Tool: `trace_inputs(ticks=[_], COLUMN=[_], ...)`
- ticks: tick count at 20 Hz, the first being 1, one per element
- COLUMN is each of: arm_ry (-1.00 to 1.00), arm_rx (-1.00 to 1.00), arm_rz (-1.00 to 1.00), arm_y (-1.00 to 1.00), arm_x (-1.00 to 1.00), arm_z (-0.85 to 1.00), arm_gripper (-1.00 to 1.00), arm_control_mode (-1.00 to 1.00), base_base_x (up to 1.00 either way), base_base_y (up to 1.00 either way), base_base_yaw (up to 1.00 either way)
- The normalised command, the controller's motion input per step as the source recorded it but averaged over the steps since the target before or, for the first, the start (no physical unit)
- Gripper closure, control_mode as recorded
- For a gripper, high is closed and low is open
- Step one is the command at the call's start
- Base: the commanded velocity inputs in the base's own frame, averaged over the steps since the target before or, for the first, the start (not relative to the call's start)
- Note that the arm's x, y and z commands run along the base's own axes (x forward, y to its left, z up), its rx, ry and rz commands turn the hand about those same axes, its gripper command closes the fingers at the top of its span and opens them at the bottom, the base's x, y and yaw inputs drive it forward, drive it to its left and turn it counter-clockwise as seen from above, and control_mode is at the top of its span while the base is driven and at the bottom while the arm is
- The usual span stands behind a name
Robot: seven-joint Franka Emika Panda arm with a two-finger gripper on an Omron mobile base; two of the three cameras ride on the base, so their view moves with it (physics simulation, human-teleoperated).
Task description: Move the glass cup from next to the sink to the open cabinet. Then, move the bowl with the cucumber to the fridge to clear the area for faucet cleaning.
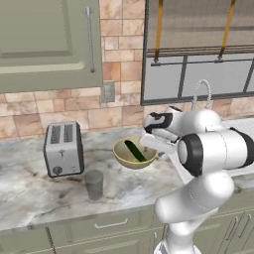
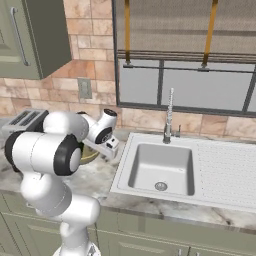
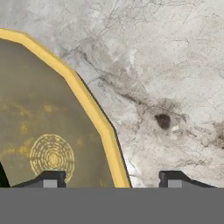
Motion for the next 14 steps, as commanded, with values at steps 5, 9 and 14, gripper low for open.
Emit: trace_inputs(ticks=[5,9,14], arm_ry=[0.00,-0.01,-0.14], arm_rx=[0.00,0.00,0.00], arm_rz=[0.00,0.00,0.00], arm_y=[0.00,0.00,0.00], arm_x=[0.00,-0.01,-0.19], arm_z=[0.00,0.01,0.64], arm_gripper=[1.00,1.00,1.00], arm_control_mode=[-1.00,-1.00,-1.00], base_base_x=[0.00,0.00,0.00], base_base_y=[0.00,0.00,0.00], base_base_yaw=[0.00,0.00,0.00])
